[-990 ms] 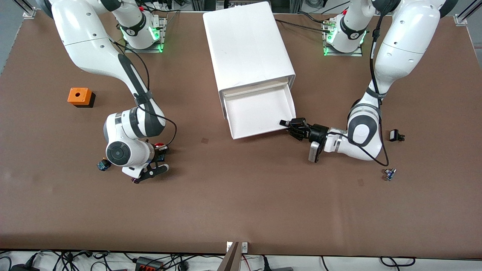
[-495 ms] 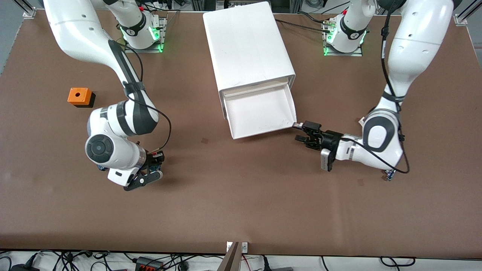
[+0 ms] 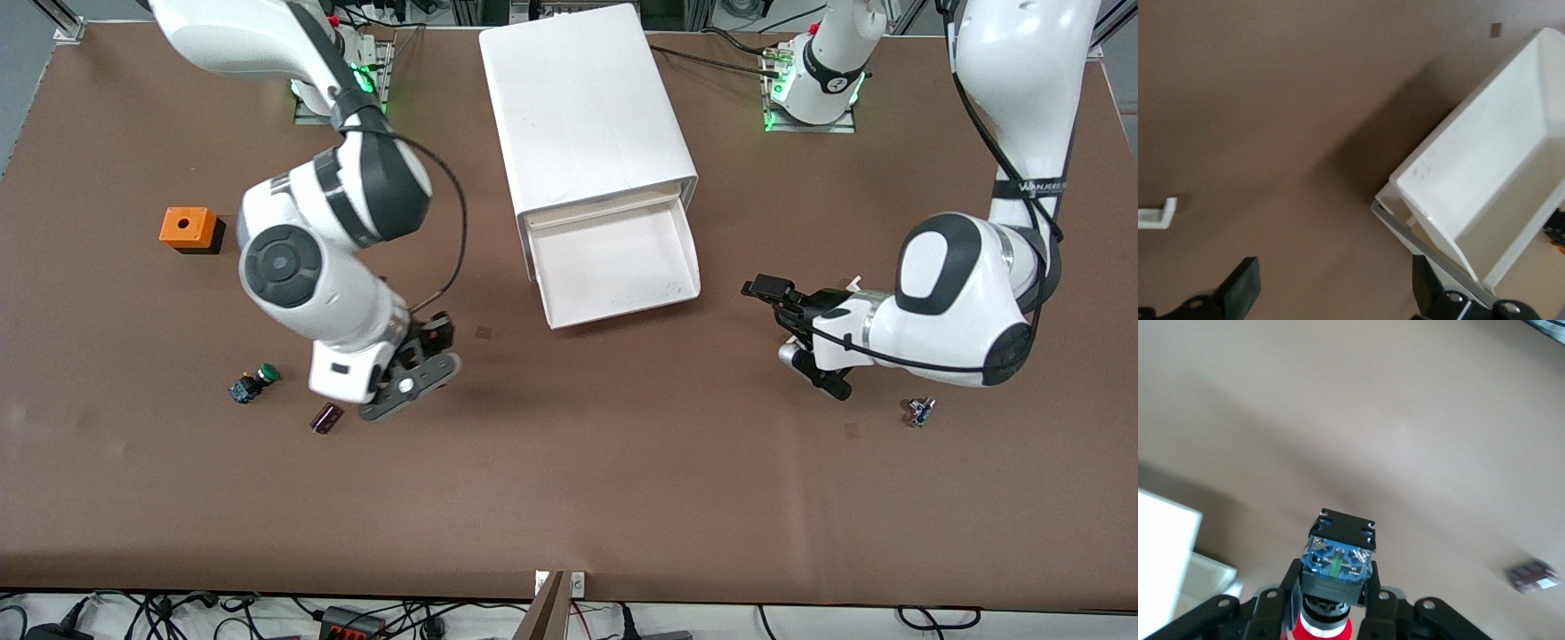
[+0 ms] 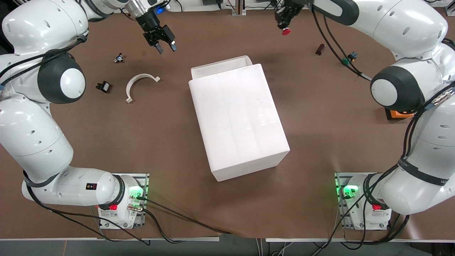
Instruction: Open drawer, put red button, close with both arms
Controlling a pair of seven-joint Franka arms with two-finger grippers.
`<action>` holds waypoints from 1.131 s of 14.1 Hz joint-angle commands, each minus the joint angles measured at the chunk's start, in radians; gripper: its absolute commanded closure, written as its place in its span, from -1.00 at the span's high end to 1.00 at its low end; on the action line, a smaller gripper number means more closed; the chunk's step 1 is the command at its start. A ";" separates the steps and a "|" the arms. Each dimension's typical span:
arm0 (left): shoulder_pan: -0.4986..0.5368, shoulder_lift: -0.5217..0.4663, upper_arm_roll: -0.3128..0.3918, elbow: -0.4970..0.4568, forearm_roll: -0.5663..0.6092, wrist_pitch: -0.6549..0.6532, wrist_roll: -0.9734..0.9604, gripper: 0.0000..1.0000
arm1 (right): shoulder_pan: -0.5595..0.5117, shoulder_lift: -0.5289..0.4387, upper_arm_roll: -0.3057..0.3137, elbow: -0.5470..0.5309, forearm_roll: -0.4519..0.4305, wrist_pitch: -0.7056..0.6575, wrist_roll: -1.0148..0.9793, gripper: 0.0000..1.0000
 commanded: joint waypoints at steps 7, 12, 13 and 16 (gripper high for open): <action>-0.024 0.005 0.013 0.163 0.432 0.004 -0.190 1.00 | 0.215 0.055 -0.008 0.073 0.042 0.112 0.216 -1.00; -0.003 0.017 0.012 0.160 0.430 0.016 -0.226 1.00 | 0.286 0.109 -0.007 0.073 0.042 0.132 0.325 -1.00; 0.003 0.016 0.012 0.153 0.432 0.048 -0.249 1.00 | 0.304 0.116 -0.008 0.073 0.042 0.130 0.344 -1.00; 0.006 0.014 0.007 0.141 0.430 0.069 -0.265 1.00 | 0.333 0.136 -0.008 0.073 0.042 0.130 0.380 -1.00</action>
